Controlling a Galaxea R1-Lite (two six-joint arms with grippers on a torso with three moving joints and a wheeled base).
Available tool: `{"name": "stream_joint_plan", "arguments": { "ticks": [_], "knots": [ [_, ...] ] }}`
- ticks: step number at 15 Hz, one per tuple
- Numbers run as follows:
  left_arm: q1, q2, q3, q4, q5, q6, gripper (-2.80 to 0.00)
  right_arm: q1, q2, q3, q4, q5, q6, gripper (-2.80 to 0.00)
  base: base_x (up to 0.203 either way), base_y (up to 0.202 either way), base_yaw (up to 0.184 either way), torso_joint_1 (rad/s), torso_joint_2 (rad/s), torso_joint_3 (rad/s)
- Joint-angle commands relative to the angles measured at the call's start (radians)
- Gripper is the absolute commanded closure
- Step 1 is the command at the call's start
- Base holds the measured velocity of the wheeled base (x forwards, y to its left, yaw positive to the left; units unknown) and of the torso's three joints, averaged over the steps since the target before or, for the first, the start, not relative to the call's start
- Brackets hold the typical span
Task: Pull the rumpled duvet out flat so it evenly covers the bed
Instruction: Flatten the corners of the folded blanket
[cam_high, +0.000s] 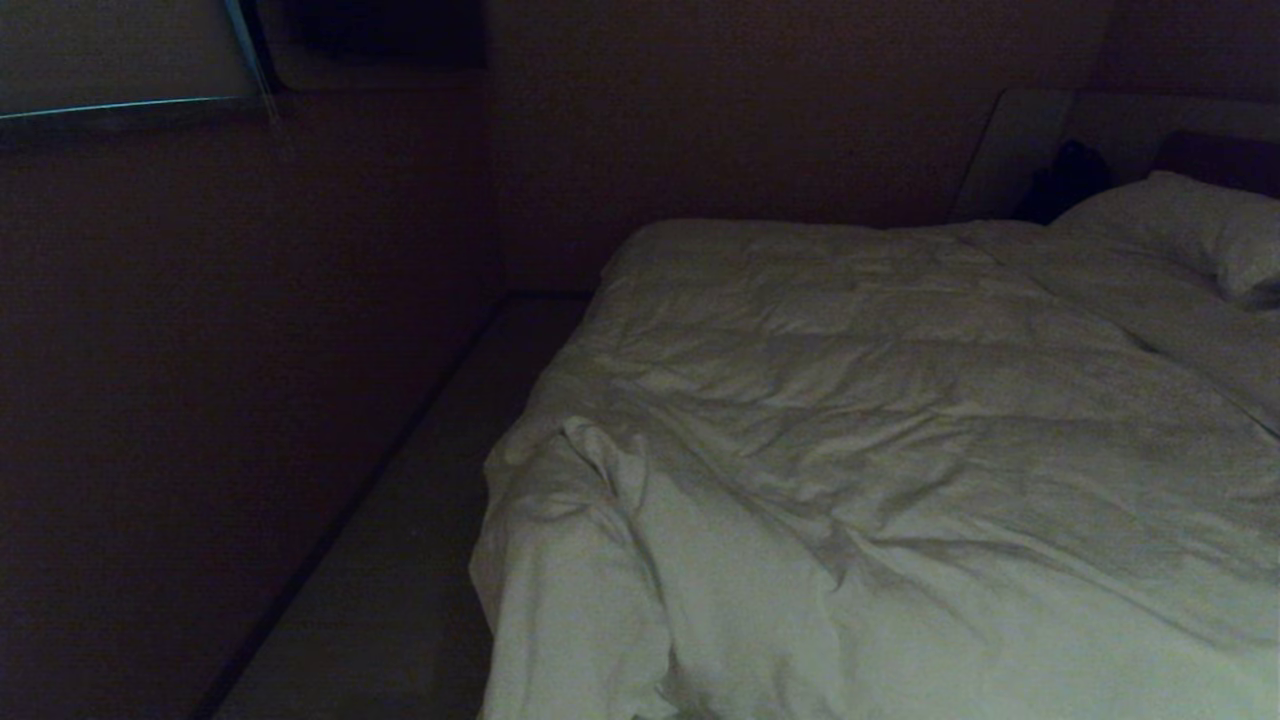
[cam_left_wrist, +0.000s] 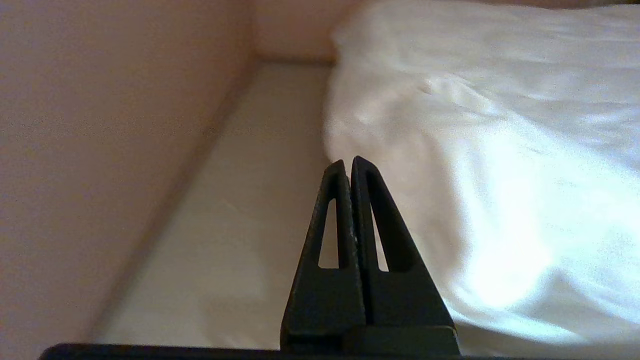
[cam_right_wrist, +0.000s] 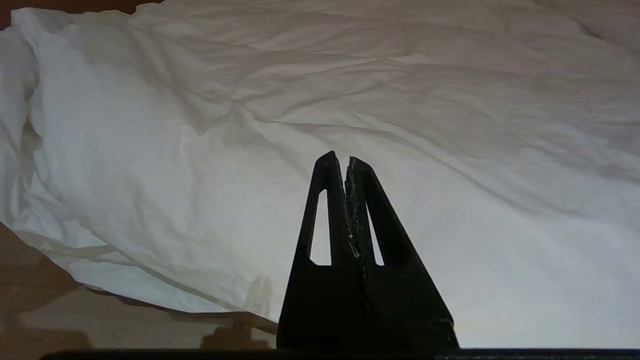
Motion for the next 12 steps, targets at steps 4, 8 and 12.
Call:
{"name": "stream_joint_plan", "arguments": {
  "ticks": [4, 8, 12],
  "knots": [
    [0.000, 0.136, -0.103, 0.283, -0.181, -0.250, 0.00, 0.000, 0.000, 0.000, 0.000, 0.000, -0.001, 0.00, 0.000, 0.000, 0.000, 0.000, 0.00, 0.000],
    [0.000, 0.371, -0.093, 0.311, -0.400, -0.394, 0.00, 0.000, 0.000, 0.000, 0.000, 0.000, -0.001, 0.00, 0.000, 0.000, 0.000, 0.000, 0.00, 0.000],
    [0.001, 0.541, -0.093, 0.264, -0.435, -0.407, 0.00, 0.000, 0.001, 0.000, 0.000, 0.000, -0.001, 0.00, 0.000, 0.000, 0.000, 0.000, 0.00, 0.000]
  ]
}}
